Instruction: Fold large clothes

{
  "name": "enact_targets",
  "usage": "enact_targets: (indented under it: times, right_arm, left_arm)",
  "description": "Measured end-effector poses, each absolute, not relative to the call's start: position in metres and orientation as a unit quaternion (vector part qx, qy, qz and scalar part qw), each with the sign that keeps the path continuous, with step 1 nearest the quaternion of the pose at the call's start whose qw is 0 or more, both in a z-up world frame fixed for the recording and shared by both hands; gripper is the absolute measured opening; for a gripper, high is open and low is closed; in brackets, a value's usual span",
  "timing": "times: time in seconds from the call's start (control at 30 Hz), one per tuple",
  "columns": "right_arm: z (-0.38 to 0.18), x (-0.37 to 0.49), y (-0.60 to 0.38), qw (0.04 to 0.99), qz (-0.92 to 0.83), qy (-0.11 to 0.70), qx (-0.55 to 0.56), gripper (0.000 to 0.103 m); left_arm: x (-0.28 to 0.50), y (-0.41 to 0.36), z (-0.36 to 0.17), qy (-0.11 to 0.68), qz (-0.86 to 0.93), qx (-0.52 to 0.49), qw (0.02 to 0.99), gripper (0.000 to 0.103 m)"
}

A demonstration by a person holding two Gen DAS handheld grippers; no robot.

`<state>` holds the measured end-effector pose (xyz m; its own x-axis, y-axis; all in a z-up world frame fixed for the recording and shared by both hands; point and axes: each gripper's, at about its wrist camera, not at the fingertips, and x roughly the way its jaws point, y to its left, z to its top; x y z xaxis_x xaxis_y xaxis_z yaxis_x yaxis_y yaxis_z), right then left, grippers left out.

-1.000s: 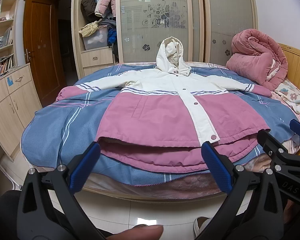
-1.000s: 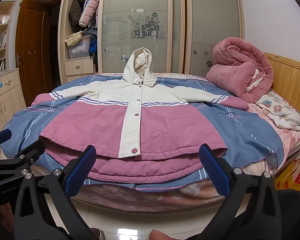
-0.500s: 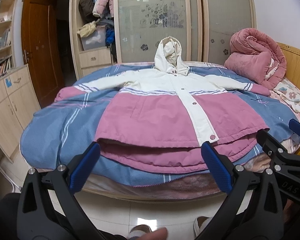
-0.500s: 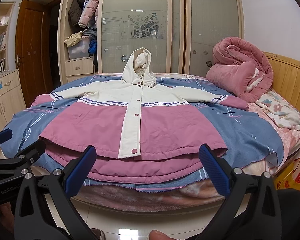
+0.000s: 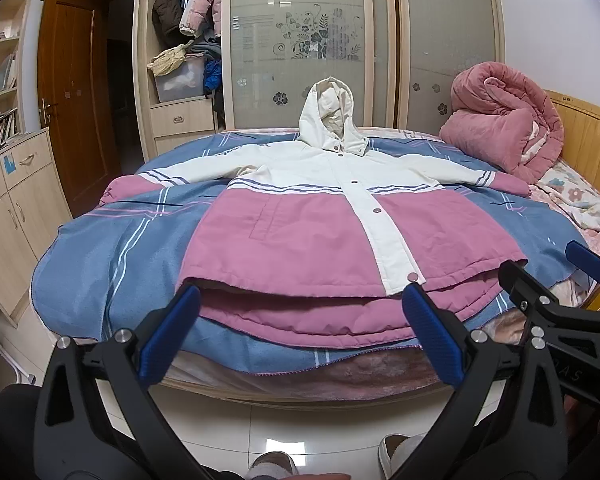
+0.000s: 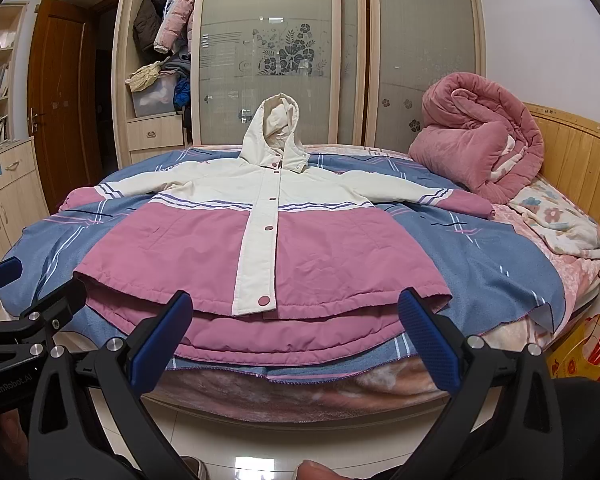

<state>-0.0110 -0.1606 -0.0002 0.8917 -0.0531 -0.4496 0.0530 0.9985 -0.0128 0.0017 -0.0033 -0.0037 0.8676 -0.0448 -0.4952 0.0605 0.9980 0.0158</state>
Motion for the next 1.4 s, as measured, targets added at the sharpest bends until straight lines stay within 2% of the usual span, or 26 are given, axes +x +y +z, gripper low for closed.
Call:
enact_targets:
  times: [1.03,1.2,1.4]
  right_arm:
    - [0.004,-0.016,-0.160,0.976,-0.019,0.216,-0.008,0.102]
    - [0.006,-0.021,-0.154,0.979,-0.013,0.203,-0.025,0.102]
    - [0.008,-0.021,-0.160,0.980,-0.009,0.199,-0.009,0.102]
  left_arm:
    - [0.001,-0.006,-0.001,0.229,0.031,0.061,0.971,0.101]
    - [-0.001,0.003,0.001,0.224,0.024,0.034,0.974,0.101]
    - [0.006,0.012,-0.009,0.257,0.017,-0.017,0.966,0.101]
